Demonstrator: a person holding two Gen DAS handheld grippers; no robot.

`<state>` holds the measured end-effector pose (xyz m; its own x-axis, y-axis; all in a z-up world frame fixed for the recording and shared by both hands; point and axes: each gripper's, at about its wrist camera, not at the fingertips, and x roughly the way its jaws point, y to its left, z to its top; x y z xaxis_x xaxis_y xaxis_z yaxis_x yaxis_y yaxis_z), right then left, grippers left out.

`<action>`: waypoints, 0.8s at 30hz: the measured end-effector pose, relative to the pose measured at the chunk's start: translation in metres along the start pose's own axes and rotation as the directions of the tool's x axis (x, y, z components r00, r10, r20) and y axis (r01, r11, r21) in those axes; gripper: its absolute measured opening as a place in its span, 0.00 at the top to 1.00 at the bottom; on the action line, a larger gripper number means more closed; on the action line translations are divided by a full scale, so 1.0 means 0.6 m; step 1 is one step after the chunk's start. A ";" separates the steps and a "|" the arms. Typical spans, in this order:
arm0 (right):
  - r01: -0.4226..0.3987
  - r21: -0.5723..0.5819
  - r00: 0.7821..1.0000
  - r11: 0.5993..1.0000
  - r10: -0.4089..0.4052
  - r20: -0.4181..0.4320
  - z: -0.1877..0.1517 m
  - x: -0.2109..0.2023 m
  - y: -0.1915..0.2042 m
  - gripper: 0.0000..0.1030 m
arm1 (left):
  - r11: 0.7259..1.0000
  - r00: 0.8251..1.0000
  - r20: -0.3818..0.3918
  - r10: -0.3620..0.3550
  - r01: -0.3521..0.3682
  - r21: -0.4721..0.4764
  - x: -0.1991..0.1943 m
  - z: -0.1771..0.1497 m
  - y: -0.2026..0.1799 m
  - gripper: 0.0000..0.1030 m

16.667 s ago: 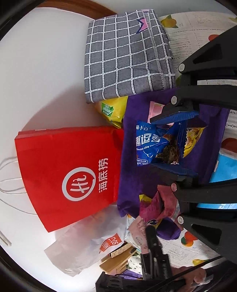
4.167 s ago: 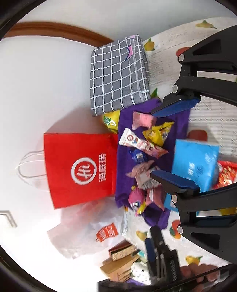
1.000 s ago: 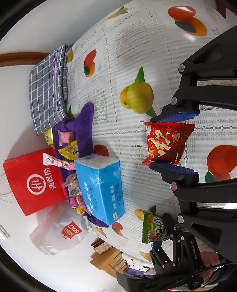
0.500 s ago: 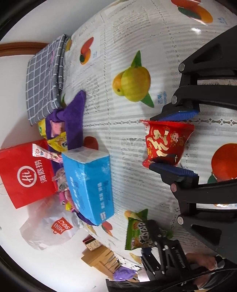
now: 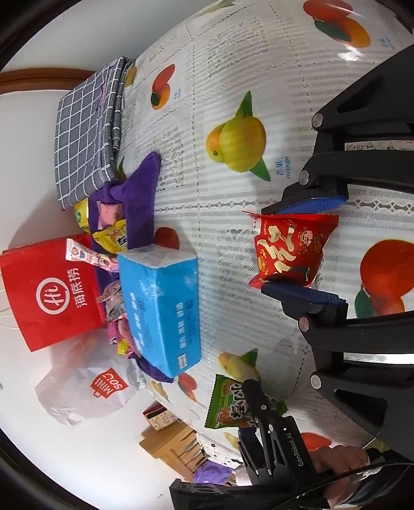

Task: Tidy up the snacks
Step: 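Carry the red bag and green bag toward the purple towel with both tools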

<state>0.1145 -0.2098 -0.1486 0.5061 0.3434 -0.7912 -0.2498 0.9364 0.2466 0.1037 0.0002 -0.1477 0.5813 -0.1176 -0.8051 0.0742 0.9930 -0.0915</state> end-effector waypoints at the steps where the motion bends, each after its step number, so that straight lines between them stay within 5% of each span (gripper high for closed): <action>1: 0.001 0.000 1.000 1.000 -0.001 0.005 0.006 -0.003 0.003 0.61 | 1.000 1.000 0.004 -0.004 0.004 -0.005 -0.005 0.004 0.002 0.55; 24: -0.018 -0.023 0.988 1.000 0.021 0.152 0.203 -0.031 0.030 0.61 | 0.997 0.994 0.087 0.070 -0.070 0.007 -0.047 0.171 0.041 0.55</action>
<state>0.2010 -0.1902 -0.0613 0.6201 0.3698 -0.6919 -0.2772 0.9283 0.2478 0.1724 0.0270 -0.0671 0.6532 -0.0484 -0.7557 0.0386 0.9988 -0.0306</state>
